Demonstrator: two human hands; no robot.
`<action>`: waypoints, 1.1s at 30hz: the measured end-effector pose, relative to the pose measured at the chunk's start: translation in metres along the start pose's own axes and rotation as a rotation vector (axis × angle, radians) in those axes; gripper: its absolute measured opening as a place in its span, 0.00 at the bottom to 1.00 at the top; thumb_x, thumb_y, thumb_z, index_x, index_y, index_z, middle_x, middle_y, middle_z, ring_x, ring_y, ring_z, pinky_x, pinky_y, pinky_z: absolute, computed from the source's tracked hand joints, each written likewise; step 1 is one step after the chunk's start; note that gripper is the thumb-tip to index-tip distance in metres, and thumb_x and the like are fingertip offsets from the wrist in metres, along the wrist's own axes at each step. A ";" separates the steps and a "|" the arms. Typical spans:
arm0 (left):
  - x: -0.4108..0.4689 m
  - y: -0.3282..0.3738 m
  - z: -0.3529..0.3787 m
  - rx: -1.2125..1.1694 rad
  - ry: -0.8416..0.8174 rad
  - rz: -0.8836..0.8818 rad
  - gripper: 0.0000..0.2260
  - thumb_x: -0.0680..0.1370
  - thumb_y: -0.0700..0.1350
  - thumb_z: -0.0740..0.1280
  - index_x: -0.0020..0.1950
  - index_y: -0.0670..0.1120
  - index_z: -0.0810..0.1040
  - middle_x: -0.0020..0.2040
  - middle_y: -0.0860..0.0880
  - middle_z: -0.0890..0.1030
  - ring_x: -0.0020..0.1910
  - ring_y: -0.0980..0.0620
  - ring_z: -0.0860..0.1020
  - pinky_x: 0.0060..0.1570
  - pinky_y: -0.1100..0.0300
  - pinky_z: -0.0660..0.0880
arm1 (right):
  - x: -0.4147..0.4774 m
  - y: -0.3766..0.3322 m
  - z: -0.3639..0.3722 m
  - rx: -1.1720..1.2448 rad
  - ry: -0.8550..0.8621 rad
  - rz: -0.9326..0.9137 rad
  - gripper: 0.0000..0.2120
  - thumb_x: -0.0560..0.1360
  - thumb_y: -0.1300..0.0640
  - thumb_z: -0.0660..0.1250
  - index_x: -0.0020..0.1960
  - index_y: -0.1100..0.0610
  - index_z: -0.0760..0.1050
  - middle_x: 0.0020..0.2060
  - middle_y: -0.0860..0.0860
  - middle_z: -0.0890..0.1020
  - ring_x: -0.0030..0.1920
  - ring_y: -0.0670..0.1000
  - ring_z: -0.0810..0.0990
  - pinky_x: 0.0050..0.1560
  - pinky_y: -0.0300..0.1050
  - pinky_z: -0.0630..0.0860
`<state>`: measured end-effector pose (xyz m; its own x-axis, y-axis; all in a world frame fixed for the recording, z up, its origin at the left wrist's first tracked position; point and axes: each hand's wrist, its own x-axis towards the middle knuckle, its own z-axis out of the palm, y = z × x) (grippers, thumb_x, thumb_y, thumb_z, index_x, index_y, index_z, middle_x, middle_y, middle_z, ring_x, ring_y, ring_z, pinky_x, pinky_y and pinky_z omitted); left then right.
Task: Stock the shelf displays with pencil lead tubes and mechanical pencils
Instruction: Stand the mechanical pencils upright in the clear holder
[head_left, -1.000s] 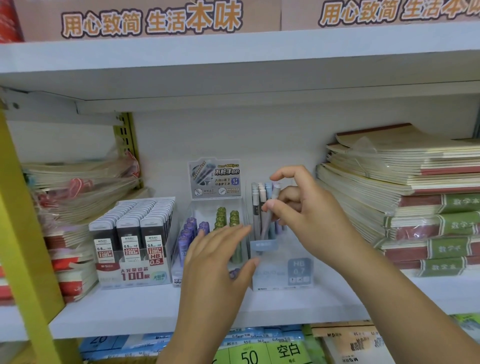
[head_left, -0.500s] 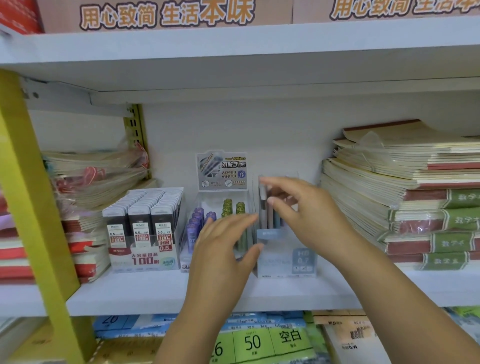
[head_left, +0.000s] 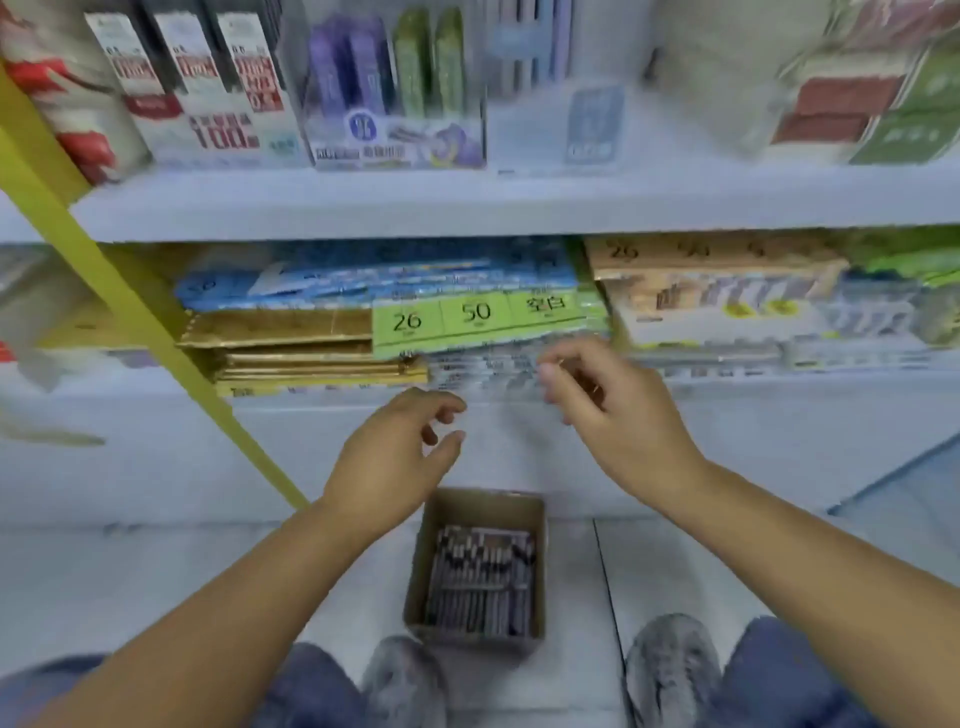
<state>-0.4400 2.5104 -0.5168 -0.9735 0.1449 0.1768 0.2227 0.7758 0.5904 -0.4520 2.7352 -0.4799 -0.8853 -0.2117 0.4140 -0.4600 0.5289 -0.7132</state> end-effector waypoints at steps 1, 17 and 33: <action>-0.012 -0.017 0.017 0.005 -0.061 -0.110 0.13 0.79 0.48 0.68 0.64 0.53 0.77 0.57 0.55 0.78 0.48 0.57 0.78 0.47 0.60 0.73 | -0.024 0.023 0.020 0.008 -0.091 0.120 0.03 0.78 0.43 0.60 0.48 0.39 0.72 0.38 0.45 0.80 0.38 0.47 0.80 0.40 0.53 0.78; -0.110 -0.159 0.131 -0.569 -0.422 -0.911 0.13 0.81 0.45 0.68 0.65 0.53 0.80 0.61 0.51 0.83 0.55 0.51 0.83 0.49 0.60 0.80 | -0.134 0.164 0.248 -0.105 -0.712 0.884 0.21 0.79 0.58 0.65 0.71 0.54 0.67 0.66 0.56 0.73 0.61 0.56 0.74 0.60 0.46 0.71; -0.116 -0.162 0.129 -0.706 -0.400 -0.875 0.16 0.82 0.46 0.65 0.69 0.53 0.77 0.61 0.56 0.83 0.56 0.59 0.82 0.56 0.63 0.79 | -0.132 0.186 0.275 -0.187 -0.464 0.986 0.13 0.79 0.55 0.65 0.62 0.58 0.75 0.56 0.57 0.81 0.56 0.58 0.79 0.57 0.49 0.75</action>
<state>-0.3693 2.4471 -0.7342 -0.7281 0.0130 -0.6853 -0.6673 0.2154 0.7130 -0.4395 2.6357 -0.8225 -0.8157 0.1040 -0.5691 0.4440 0.7432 -0.5005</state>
